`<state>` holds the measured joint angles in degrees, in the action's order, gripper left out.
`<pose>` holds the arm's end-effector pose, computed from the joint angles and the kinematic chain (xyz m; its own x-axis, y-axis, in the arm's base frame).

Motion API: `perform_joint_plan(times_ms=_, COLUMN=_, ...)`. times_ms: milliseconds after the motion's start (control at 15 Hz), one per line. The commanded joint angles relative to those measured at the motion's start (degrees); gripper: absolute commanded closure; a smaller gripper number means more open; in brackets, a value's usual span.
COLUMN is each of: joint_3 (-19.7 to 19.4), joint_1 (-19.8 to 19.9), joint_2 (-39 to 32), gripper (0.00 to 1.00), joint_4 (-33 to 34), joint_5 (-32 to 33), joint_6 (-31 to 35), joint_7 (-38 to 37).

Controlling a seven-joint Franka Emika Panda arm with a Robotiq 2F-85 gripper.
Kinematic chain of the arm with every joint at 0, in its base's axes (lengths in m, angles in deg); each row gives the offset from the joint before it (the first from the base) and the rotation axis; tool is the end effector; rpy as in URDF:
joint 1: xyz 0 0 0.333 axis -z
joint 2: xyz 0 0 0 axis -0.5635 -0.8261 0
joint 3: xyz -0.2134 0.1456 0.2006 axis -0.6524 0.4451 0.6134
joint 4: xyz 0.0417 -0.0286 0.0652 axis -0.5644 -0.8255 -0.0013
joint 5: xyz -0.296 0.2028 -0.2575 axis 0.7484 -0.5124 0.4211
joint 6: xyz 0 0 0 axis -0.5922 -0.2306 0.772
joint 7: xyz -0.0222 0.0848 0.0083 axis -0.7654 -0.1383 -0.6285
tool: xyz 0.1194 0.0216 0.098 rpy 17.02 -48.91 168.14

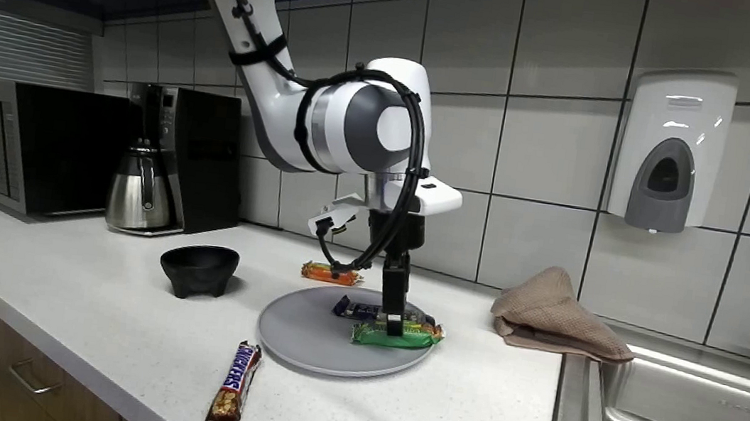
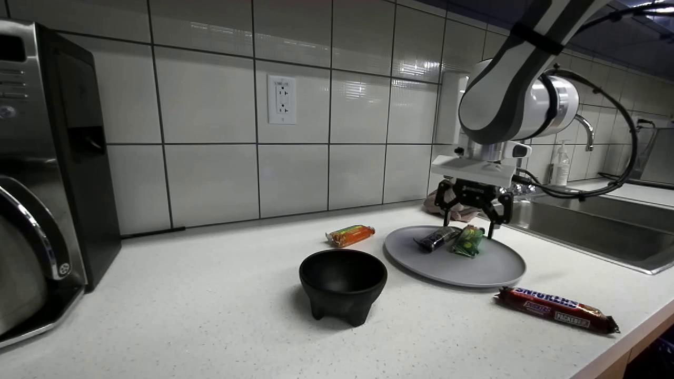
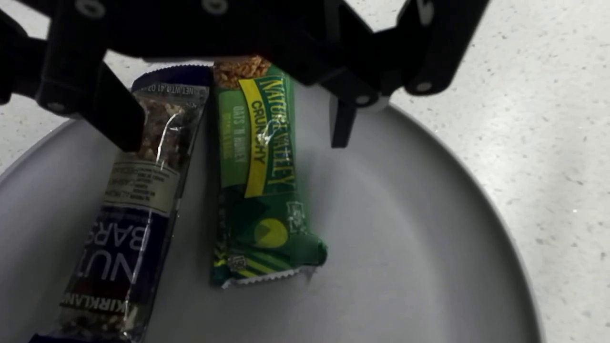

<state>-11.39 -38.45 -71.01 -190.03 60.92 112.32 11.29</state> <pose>0.5938 -0.0811 0.1600 0.4659 -0.8747 0.1339 -0.8789 -0.4749 -0.0447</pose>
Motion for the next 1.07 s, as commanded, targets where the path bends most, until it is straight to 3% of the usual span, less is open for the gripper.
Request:
perform_joint_plan(times_ms=0, joint_3=-0.45, joint_1=0.24, joint_2=2.32, gripper=0.00, joint_4=-1.12, joint_5=1.67, joint_6=-2.36, joint_7=1.23)
perform_joint_plan(times_ms=400, joint_3=1.26, joint_1=2.12, joint_2=3.92, gripper=0.00, joint_4=-2.06, joint_5=0.02, joint_6=-4.57, joint_7=9.48)
perform_joint_plan(times_ms=467, joint_3=0.09, joint_1=0.79, joint_2=1.06, gripper=0.00, joint_4=-0.54, joint_5=0.90, joint_6=-2.38, joint_7=5.30)
perform_joint_plan(times_ms=1000, joint_3=0.32, joint_1=1.04, joint_2=1.73, gripper=0.00, joint_4=-0.97, joint_5=0.85, joint_6=-2.96, joint_7=7.48)
